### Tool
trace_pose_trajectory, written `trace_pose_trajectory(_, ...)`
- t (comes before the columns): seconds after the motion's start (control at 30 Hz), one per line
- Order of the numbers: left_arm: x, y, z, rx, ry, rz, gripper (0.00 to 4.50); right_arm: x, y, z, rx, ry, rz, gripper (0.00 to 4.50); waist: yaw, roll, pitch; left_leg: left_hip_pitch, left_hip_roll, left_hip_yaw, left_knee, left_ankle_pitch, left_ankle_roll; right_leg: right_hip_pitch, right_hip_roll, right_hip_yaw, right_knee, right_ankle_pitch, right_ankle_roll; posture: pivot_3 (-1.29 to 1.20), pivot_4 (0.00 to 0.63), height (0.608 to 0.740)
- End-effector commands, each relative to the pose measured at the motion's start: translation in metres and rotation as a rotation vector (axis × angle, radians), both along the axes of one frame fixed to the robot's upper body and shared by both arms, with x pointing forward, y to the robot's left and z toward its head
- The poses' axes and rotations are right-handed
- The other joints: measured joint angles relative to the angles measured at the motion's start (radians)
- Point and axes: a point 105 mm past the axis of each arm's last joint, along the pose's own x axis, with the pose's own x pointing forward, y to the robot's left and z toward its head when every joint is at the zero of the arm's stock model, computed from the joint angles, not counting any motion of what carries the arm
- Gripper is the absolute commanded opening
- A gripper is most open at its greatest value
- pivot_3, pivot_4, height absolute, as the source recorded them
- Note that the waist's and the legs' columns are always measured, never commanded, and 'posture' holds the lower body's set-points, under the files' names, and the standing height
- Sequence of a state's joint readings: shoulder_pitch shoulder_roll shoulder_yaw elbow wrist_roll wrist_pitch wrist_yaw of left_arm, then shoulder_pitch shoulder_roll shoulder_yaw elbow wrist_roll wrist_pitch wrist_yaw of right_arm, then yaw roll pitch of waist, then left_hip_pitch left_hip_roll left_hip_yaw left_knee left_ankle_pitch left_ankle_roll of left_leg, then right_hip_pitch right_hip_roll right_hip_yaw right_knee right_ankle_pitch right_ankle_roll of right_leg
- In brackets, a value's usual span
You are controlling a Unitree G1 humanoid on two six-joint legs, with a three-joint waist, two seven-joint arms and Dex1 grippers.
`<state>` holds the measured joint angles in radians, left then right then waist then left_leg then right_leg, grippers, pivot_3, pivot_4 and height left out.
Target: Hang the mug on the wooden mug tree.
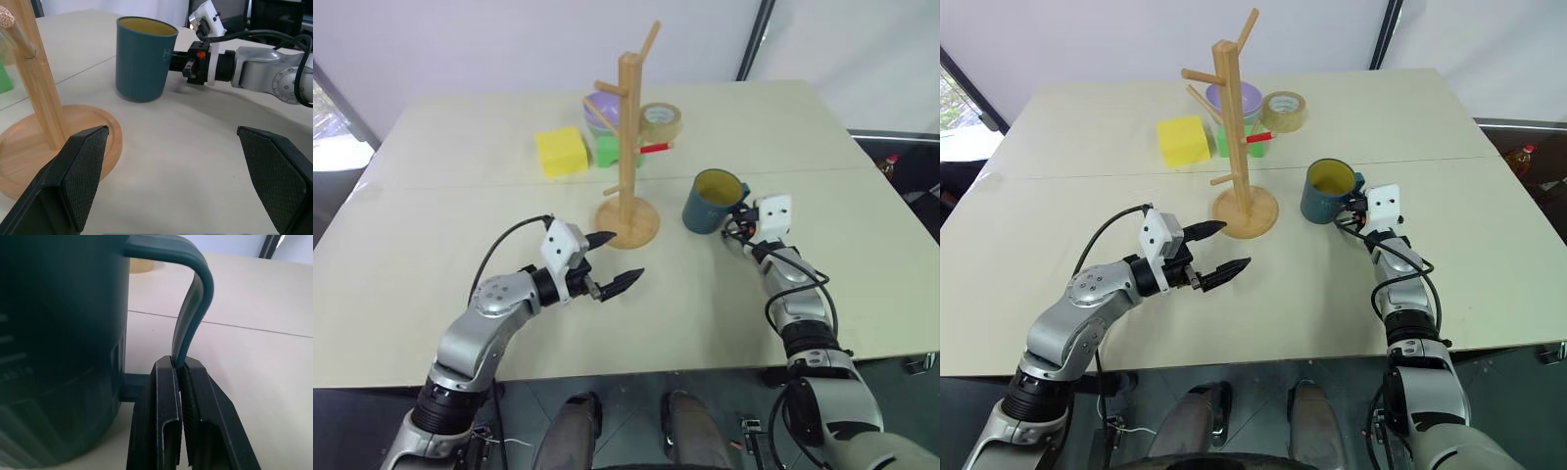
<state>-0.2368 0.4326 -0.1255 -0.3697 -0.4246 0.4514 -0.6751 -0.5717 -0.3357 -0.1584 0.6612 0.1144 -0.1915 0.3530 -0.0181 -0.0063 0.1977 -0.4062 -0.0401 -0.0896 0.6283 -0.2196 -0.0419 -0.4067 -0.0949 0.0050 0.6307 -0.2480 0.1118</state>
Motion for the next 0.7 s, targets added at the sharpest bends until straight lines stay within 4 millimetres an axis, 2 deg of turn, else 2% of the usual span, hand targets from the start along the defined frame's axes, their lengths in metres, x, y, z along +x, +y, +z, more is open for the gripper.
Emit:
trace_pose_trajectory(0.03,0.003,0.015,0.016,-0.015,-0.075,0.051,4.50,-0.013,0.017,0.046,-0.144,-0.161,0.160,0.05,0.000,0.000,0.000,0.000,0.000,0.000,0.000,0.000,0.000,0.000,0.000,0.000,0.000,0.000,0.000,0.00,0.150,0.740)
trace_pose_trajectory(0.23,0.009,0.052,0.034,-0.029,-0.132,0.113,4.50,-0.057,0.058,0.093,-0.403,-0.248,0.533,0.05,-0.001,0.000,0.000,0.000,0.001,0.000,0.000,0.000,0.000,-0.001,0.001,0.000,0.000,0.000,0.000,0.00,0.150,0.740)
trace_pose_trajectory(0.3,0.009,0.059,0.043,-0.032,-0.155,0.100,4.50,-0.064,0.068,0.111,-0.453,-0.253,0.607,0.05,0.000,0.000,0.000,0.000,0.001,0.000,0.000,0.000,0.000,-0.001,0.001,0.000,0.000,-0.001,-0.002,0.00,0.150,0.740)
trace_pose_trajectory(0.53,0.008,0.065,0.057,-0.011,-0.191,0.058,4.50,-0.059,0.090,0.144,-0.560,-0.211,0.696,0.05,0.004,-0.001,0.001,-0.001,0.001,0.001,0.001,0.000,0.000,-0.002,0.000,0.000,0.000,-0.001,-0.004,0.00,0.150,0.740)
trace_pose_trajectory(0.7,0.000,0.064,0.061,-0.031,-0.182,0.028,4.50,-0.053,0.096,0.154,-0.596,-0.198,0.711,0.05,0.005,-0.001,0.001,-0.002,0.001,0.001,-0.001,0.000,0.000,-0.003,0.000,0.000,-0.002,-0.001,-0.002,0.00,0.150,0.740)
